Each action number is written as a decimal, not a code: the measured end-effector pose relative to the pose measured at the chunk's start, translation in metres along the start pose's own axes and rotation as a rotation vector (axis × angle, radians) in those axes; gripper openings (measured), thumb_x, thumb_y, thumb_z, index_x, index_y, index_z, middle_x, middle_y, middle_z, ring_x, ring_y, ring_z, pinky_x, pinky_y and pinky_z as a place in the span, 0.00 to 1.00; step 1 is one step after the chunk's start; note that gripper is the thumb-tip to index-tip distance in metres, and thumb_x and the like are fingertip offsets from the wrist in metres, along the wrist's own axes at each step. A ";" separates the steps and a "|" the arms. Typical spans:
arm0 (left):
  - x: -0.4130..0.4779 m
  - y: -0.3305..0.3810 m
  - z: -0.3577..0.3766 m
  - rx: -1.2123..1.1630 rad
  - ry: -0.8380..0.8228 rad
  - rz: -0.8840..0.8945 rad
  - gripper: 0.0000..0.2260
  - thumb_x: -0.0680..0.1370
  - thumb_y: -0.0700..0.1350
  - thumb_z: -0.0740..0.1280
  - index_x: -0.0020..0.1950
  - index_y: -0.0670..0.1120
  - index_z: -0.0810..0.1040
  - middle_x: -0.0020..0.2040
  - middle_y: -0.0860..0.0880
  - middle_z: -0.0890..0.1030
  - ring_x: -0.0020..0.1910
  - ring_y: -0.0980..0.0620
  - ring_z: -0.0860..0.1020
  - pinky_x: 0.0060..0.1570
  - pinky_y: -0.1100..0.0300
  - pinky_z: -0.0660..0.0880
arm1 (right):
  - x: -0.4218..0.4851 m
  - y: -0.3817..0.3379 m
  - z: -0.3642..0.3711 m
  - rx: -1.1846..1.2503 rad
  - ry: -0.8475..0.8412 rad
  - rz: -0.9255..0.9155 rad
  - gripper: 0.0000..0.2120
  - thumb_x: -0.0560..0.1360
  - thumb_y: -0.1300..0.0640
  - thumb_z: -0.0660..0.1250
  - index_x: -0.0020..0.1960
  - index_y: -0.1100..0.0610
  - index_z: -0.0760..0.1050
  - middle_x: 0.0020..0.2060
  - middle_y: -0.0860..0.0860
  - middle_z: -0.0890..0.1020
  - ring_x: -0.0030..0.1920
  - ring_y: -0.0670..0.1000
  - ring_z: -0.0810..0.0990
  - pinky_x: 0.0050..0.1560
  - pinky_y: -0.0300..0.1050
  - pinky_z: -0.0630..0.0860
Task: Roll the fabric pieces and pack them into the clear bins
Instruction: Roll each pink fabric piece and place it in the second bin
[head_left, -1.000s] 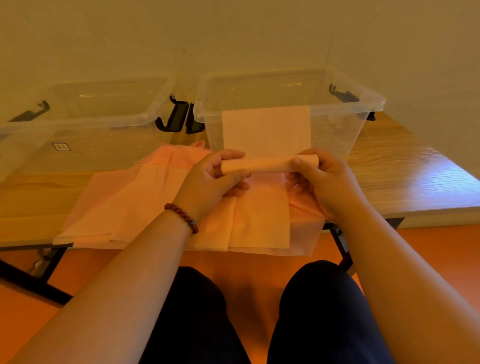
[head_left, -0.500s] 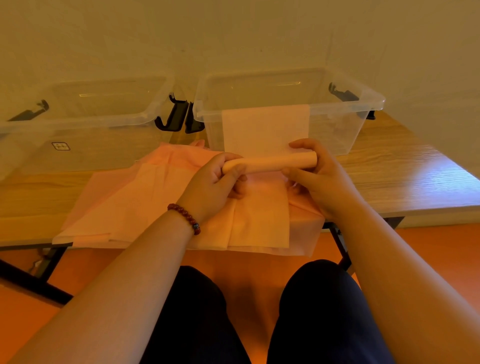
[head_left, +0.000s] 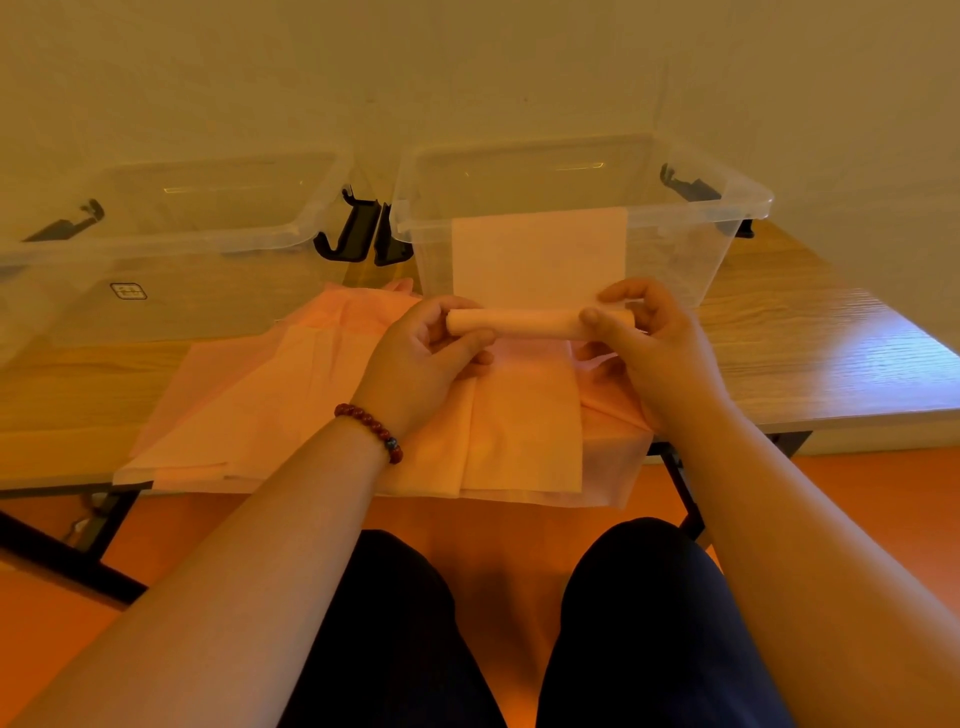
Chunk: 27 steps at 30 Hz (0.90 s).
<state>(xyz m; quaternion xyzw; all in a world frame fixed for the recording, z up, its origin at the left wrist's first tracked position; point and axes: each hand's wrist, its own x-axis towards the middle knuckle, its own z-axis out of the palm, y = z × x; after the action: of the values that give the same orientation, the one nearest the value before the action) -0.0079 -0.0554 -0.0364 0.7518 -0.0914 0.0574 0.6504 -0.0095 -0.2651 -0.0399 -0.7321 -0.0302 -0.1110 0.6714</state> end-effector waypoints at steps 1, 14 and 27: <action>0.001 0.000 0.001 -0.001 0.008 -0.008 0.07 0.77 0.39 0.68 0.53 0.48 0.76 0.46 0.48 0.81 0.38 0.59 0.81 0.38 0.67 0.77 | 0.001 0.001 -0.001 0.032 -0.030 -0.001 0.12 0.73 0.55 0.73 0.53 0.46 0.75 0.41 0.48 0.85 0.41 0.54 0.85 0.45 0.56 0.81; -0.002 0.001 0.001 -0.026 -0.013 0.025 0.12 0.77 0.37 0.66 0.57 0.52 0.73 0.40 0.49 0.82 0.36 0.57 0.81 0.37 0.66 0.77 | -0.001 0.000 0.000 0.000 0.033 -0.027 0.03 0.78 0.54 0.67 0.46 0.50 0.78 0.31 0.47 0.81 0.34 0.47 0.81 0.37 0.44 0.79; -0.002 0.002 0.002 0.006 -0.027 0.025 0.08 0.80 0.43 0.62 0.58 0.52 0.75 0.41 0.51 0.81 0.36 0.59 0.80 0.37 0.66 0.77 | -0.001 0.004 -0.005 -0.059 -0.053 -0.076 0.08 0.75 0.55 0.71 0.48 0.42 0.78 0.37 0.47 0.83 0.41 0.51 0.84 0.46 0.55 0.81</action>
<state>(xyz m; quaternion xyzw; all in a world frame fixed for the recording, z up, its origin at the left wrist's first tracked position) -0.0102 -0.0571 -0.0356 0.7533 -0.1096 0.0556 0.6461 -0.0104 -0.2698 -0.0438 -0.7525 -0.0726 -0.1178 0.6439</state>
